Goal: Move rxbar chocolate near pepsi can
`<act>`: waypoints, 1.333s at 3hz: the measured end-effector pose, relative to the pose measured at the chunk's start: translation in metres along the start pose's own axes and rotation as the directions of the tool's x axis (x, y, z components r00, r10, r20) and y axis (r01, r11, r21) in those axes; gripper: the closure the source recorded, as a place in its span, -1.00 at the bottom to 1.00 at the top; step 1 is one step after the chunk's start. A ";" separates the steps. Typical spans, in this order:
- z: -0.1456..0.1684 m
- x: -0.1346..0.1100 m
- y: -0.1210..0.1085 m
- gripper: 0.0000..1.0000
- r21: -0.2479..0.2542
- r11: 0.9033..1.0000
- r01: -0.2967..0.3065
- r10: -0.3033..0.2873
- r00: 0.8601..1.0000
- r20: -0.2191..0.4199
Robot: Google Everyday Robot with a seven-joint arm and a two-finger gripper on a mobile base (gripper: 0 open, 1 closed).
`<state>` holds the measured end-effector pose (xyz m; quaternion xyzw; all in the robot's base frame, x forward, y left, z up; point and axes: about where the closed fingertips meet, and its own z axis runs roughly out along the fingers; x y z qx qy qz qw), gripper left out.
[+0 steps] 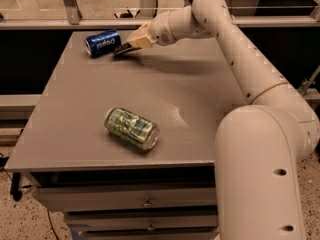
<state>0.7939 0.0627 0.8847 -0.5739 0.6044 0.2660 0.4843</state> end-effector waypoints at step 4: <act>-0.036 0.030 -0.011 -1.00 0.047 0.993 -0.112 0.112 0.994 -0.002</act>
Offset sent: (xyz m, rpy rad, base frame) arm -0.0027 -0.0032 -0.0028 0.0024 0.0056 -0.0059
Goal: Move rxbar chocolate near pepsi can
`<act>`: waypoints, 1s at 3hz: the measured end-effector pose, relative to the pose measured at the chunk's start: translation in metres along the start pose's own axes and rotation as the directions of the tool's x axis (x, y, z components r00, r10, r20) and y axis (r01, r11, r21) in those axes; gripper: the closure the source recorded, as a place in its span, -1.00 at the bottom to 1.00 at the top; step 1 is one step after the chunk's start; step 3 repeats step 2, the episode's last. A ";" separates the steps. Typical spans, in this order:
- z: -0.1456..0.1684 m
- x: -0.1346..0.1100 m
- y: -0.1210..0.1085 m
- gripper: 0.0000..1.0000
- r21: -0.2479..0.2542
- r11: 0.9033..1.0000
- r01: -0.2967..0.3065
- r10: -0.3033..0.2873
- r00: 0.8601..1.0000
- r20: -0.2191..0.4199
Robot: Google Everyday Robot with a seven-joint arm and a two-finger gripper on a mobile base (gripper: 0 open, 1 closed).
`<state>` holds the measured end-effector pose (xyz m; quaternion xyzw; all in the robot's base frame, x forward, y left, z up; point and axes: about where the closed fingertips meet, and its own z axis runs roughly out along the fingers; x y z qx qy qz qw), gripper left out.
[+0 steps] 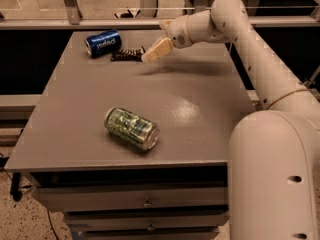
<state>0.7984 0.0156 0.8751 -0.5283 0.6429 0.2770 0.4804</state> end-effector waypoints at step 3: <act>-0.112 0.020 -0.049 -1.00 0.259 0.964 -0.061 0.068 0.998 -0.018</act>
Offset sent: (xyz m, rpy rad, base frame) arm 0.0001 -0.2070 0.0648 0.0376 -0.1036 -0.4926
